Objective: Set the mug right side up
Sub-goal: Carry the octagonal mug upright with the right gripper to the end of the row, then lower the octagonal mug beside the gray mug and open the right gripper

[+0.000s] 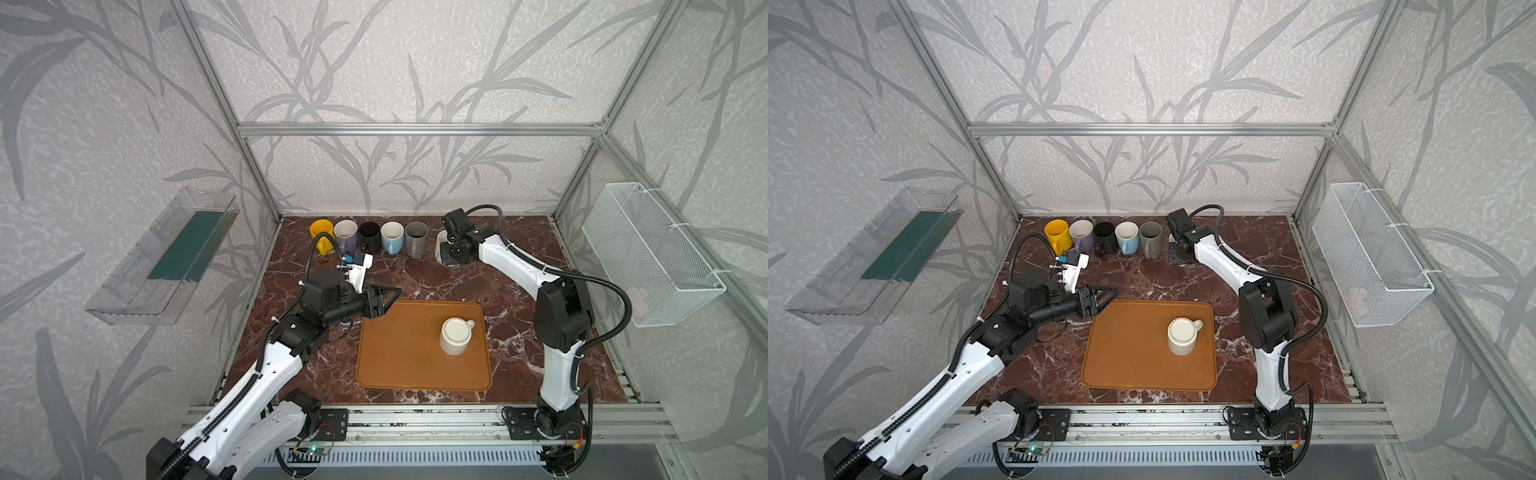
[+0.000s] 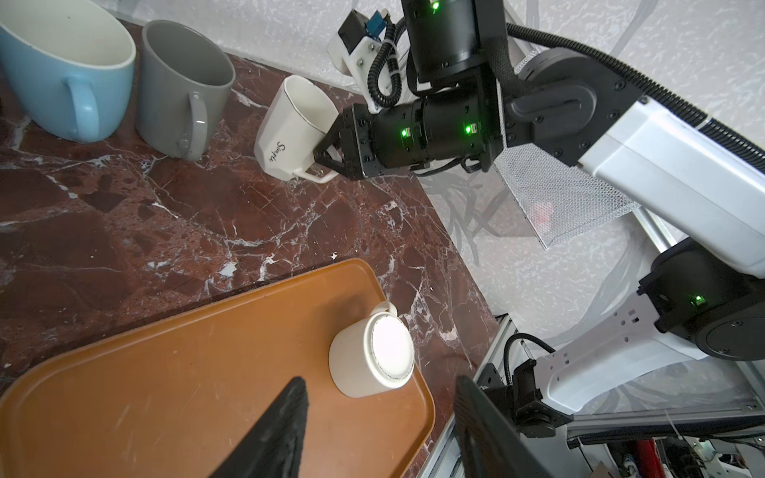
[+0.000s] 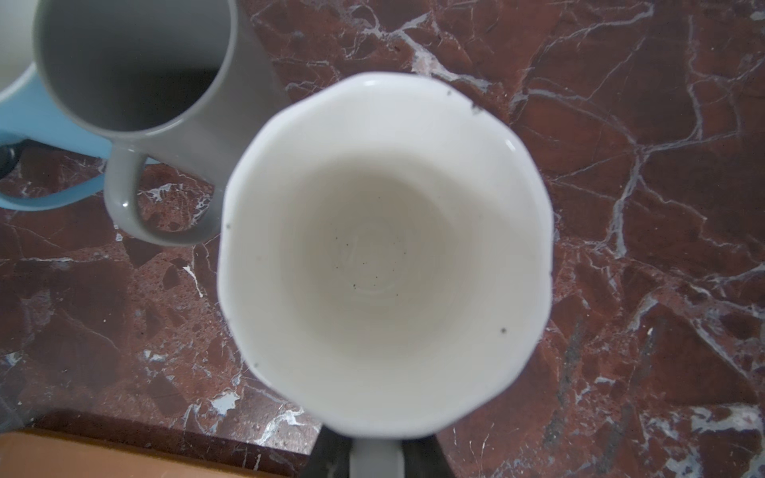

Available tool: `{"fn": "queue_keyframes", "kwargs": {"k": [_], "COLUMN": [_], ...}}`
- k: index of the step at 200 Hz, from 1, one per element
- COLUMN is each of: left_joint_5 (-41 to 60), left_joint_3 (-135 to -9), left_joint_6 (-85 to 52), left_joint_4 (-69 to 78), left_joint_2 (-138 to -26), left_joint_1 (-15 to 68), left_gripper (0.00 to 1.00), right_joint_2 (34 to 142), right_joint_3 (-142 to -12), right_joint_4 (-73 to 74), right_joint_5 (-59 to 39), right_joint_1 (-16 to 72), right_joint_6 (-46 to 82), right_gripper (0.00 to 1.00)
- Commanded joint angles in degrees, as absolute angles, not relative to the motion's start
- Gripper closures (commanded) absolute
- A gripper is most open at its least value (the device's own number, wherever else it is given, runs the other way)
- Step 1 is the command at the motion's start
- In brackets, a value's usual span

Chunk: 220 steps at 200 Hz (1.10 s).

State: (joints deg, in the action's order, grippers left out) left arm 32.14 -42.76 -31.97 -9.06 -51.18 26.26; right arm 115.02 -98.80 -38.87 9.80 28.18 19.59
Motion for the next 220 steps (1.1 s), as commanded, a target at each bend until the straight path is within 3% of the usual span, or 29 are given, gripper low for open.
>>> {"fn": "queue_keyframes", "kwargs": {"k": [1, 109, 220], "left_joint_5": [30.98, 30.23, 30.5], "left_joint_3": [-43.47, -43.91, -44.18], "left_joint_6": [-30.73, -29.04, -28.96], "left_joint_4": [-10.76, -14.06, -14.04], "left_joint_2": [-49.55, -46.86, -47.34], "left_joint_1": [26.72, 26.88, 26.89], "left_gripper": [0.41, 0.41, 0.42], "right_joint_2": [115.97, 128.12, 131.62], "right_joint_3": [-103.59, -119.15, -122.02], "right_joint_4": [-38.43, -45.72, -45.36], "right_joint_5": [12.04, 13.54, 13.8], "right_joint_1": [28.48, 28.48, 28.38], "right_joint_6": [19.54, 18.73, 18.42], "right_gripper": [1.0, 1.0, 1.0]}}
